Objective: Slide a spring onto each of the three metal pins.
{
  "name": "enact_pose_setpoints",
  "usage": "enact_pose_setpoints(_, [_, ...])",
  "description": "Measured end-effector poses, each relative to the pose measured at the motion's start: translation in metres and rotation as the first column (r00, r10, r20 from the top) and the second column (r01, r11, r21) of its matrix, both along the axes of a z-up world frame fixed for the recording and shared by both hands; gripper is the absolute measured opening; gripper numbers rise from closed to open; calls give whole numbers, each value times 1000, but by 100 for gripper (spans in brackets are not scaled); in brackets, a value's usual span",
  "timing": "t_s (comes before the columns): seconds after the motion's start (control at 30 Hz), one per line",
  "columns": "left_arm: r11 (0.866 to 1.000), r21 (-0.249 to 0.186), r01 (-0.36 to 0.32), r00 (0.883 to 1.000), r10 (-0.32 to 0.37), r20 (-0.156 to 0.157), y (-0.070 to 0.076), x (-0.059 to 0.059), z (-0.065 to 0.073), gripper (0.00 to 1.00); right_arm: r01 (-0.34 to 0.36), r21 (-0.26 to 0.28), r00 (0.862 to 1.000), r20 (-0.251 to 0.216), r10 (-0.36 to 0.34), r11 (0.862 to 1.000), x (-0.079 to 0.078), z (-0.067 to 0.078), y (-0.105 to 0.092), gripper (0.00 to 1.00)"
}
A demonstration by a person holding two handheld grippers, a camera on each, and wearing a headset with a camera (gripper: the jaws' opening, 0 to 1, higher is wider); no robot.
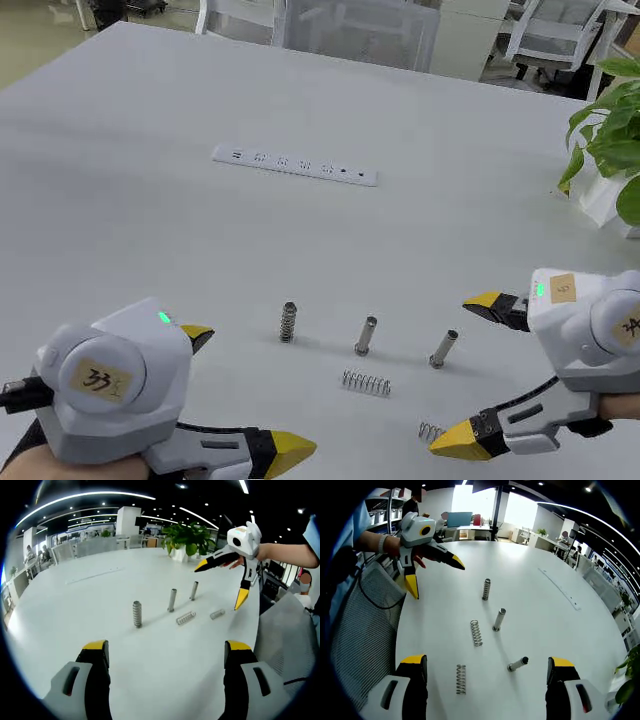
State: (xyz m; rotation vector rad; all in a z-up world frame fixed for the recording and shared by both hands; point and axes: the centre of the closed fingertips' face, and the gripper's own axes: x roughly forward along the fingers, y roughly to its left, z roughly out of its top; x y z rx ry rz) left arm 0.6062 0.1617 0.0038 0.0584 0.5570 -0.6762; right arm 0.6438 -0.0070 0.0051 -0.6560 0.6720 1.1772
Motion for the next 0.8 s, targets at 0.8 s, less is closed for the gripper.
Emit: enact_pose_setpoints(0.8, [992, 38, 119, 993, -119, 10, -14, 2, -3, 88, 131, 66, 991, -5, -131, 989, -18, 6, -29, 99])
